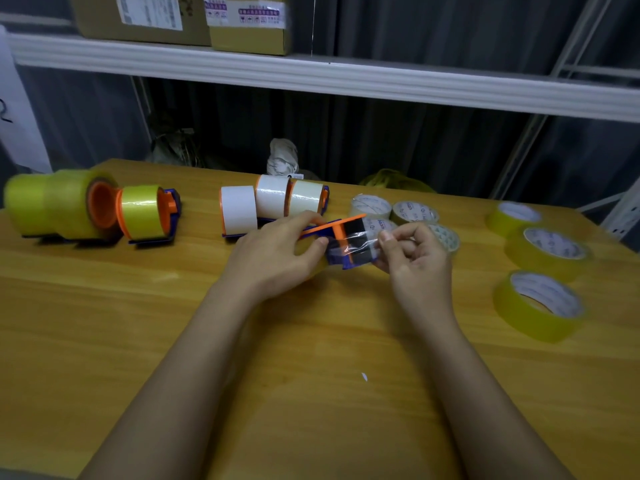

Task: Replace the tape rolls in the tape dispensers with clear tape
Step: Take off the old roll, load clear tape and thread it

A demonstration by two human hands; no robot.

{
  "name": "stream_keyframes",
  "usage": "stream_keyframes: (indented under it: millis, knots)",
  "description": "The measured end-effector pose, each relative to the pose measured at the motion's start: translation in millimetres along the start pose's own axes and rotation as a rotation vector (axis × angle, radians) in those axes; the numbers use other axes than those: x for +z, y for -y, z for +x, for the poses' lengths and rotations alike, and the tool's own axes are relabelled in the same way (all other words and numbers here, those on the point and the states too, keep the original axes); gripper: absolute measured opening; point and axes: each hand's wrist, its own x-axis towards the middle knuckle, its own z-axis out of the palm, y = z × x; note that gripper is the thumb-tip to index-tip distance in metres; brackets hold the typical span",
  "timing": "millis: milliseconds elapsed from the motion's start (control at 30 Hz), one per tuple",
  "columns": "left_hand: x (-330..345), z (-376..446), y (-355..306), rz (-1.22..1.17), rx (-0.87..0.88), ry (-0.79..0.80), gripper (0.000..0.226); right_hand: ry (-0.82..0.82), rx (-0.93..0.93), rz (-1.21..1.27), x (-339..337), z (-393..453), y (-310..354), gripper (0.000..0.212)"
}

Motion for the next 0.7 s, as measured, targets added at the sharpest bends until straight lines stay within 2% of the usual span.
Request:
stream_keyframes:
  millis: [333, 533, 700]
  knots:
    - [4.0, -4.9, -2.3, -0.017, -0.053, -0.077, 0.047, 0.021, 0.005, 0.026, -0.3, 0.1, -0.1, 0.018]
    - [7.1, -4.8, -3.1, 0.013, -0.047, -0.1, 0.031, -0.006, -0.009, -0.039, 1.0, -1.4, 0.3, 0.016]
    - [8.4, -7.0, -5.5, 0.044, -0.033, -0.111, 0.032, -0.024, 0.006, -0.084, 1.3, -0.5, 1.0, 0.017]
